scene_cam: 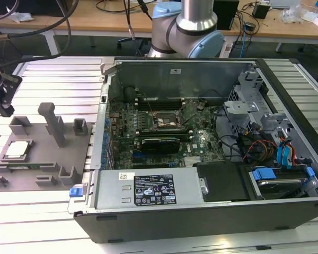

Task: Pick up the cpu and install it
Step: 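Reach for the cpu, then pick up the cpu and move it towards the insertion slot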

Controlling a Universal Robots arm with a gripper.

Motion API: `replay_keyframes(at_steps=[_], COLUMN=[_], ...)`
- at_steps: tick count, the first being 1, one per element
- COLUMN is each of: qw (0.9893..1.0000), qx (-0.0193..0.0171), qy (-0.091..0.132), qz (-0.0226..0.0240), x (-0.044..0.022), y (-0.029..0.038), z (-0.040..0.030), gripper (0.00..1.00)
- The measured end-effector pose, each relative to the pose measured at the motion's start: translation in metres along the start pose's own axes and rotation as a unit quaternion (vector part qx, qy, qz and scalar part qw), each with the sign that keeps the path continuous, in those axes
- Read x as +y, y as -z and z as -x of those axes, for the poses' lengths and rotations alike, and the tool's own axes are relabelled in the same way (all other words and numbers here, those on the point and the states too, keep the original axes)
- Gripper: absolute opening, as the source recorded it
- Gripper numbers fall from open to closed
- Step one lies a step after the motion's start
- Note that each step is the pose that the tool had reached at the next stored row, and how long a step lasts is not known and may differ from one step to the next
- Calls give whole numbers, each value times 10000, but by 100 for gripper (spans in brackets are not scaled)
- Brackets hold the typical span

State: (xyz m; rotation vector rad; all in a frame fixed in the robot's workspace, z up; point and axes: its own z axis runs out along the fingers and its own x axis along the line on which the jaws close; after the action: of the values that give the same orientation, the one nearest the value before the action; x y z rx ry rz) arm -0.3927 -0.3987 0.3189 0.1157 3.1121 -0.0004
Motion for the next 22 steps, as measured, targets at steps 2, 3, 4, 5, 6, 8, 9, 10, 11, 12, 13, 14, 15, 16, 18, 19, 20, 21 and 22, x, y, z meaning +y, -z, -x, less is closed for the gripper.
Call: replay_keyframes(at_steps=[2,3,4,5,6,8,9,10,11,12,13,14,15,16,18,19,20,21,22], qw=[10000,10000,10000,10000,10000,10000,10000,10000,10000,10000,10000,10000,10000,10000,10000,10000,10000,10000,10000], qx=[0,0,0,0,0,0,0,0,0,0,0,0,0,-1,0,0,0,0,0], qy=[0,0,0,0,0,0,0,0,0,0,-1,-1,-1,0,0,0,0,0,0], qz=[0,0,0,0,0,0,1,0,0,0,0,0,0,1,0,0,1,0,1], x=[0,0,0,0,-1,-1,-1,-1,-1,-2,-2,-2,-2,-3,-5,-5,-6,-6,-7], y=[0,0,0,0,0,0,0,1,0,1,1,0,-1,-4,-10,-14,-21,-27,-51], z=[-2,-6,-10,-10,-11,-16,-17,-17,-18,-22,-27,-32,-41,-48,-66,-75,-80,-85,-93], gripper=[11,11,11,11,11,11,11,11,11,11,11,11,11,11,11,11,11,11,11])
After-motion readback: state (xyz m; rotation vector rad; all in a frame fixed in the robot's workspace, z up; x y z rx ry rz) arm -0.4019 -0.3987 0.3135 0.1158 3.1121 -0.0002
